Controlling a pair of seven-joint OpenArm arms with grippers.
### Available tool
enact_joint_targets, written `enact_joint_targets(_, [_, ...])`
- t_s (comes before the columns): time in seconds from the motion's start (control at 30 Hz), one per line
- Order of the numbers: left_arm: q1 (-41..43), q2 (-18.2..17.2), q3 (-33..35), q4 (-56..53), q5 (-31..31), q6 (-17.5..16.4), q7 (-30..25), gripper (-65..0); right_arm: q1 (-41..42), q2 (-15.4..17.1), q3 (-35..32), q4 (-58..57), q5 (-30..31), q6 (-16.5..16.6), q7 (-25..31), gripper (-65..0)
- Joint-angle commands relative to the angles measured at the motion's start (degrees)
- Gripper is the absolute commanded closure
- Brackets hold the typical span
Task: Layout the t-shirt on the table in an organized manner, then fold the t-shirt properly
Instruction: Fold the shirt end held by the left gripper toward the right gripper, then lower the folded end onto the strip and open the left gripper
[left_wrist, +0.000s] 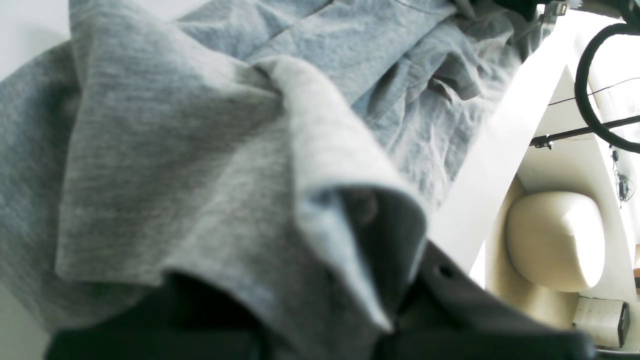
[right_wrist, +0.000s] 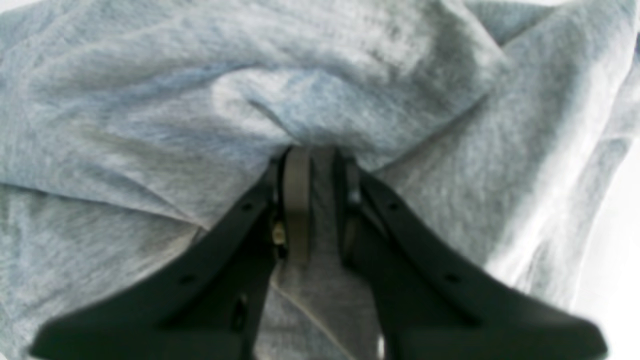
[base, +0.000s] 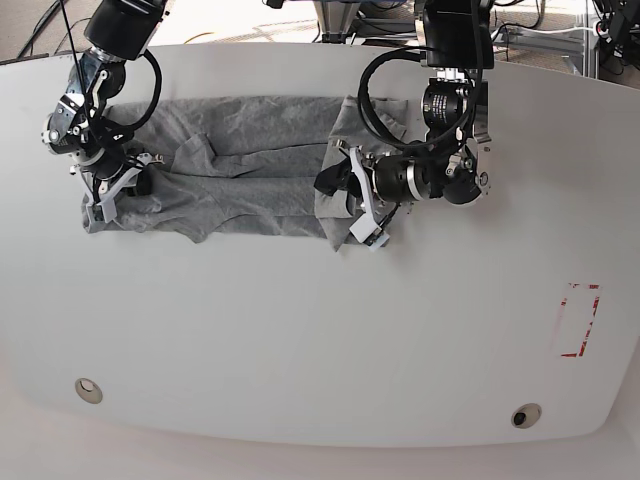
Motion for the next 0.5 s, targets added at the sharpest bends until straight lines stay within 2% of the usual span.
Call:
enact_joint_targets(0.0, [-1.7, 0.3, 0.1, -1.3, -1.6, -0.1, -1.7, -0.6, -0.1, 0.3, -0.1, 0.4, -1.4, 0.1, -2.4, -7.9])
enact_joint_targets(0.17, [-2.0, 0.3, 0.2, -2.6, -1.7, -0.1, -4.6, -0.8, -0.1, 0.3, -0.1, 0.4, -1.4, 0.1, -2.4, -7.9])
enact_joint_targets(0.23, [-2.4, 0.7, 0.2, -3.2, -1.7, -0.1, -4.8, -3.8, -0.1, 0.3, -0.1, 0.4, -1.4, 0.1, -2.4, -7.9])
enact_joint_targets(0.37, [-3.2, 1.3, 0.2, -4.5, -1.7, -0.1, -4.8, -17.9, -0.1, 0.3, -0.1, 0.4, -1.4, 0.1, -2.4, -7.9])
enact_joint_targets(0.47, [-3.5, 1.3, 0.4, -4.7, -1.7, -0.1, -4.8, -33.6, -0.1, 0.3, -0.1, 0.4, -1.4, 0.1, -2.4, -7.9])
